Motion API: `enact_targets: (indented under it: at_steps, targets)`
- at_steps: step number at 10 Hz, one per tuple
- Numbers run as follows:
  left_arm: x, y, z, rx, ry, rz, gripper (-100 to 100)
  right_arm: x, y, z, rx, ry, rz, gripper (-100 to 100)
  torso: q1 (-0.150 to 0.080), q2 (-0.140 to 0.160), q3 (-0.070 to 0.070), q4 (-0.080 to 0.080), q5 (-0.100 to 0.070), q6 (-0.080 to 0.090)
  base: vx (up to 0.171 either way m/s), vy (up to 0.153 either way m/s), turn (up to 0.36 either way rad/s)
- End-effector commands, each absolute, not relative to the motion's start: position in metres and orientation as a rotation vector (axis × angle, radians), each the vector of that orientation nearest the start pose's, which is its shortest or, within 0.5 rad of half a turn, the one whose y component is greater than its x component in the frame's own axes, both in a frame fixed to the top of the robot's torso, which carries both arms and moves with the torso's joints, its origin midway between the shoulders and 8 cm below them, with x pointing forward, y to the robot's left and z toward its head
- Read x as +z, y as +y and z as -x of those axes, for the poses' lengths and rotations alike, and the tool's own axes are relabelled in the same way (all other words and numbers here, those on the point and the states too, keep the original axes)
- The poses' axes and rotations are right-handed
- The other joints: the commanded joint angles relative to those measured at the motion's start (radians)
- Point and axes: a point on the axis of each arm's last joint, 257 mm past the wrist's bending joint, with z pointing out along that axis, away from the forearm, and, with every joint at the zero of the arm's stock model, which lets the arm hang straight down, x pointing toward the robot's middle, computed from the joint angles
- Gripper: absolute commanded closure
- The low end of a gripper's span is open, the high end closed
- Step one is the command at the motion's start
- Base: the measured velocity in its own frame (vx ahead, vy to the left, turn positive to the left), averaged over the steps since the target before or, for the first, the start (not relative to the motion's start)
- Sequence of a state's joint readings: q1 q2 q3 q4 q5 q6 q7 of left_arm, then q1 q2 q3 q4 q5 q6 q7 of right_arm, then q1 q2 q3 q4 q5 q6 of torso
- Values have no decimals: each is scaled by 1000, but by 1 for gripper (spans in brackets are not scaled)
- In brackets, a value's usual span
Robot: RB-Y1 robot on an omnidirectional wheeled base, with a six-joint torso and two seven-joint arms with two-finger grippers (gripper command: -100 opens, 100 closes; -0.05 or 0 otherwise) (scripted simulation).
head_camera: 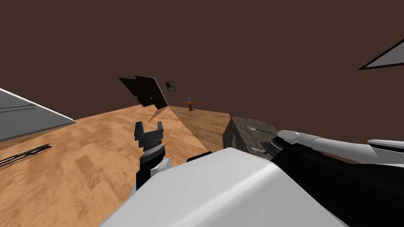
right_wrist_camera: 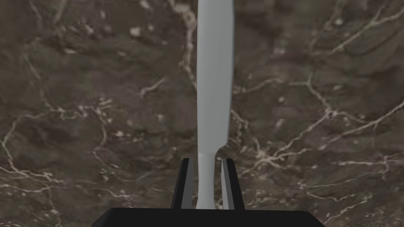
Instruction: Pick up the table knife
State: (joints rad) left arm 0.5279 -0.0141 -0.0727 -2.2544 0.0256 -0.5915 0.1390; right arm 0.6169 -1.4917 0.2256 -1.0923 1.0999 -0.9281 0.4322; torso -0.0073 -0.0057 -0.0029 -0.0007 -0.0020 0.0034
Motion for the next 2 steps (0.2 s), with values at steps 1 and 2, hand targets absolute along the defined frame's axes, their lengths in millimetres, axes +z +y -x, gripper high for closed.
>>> enact_targets:
  at_steps: [1, 2]
  targets:
    - [21, 262, -334, -1518, 515, 711, 0, -355, -654, -61, 86, 2657, 1635, 100, 0, 0, 0, 0, 0, 0, 2, -9, -12]
    - [21, 262, -334, -1518, 515, 711, 0, -354, -654, -61, 88, 2657, 1635, 0, 0, 0, 0, 0, -1, 0, 0, 0, 0]
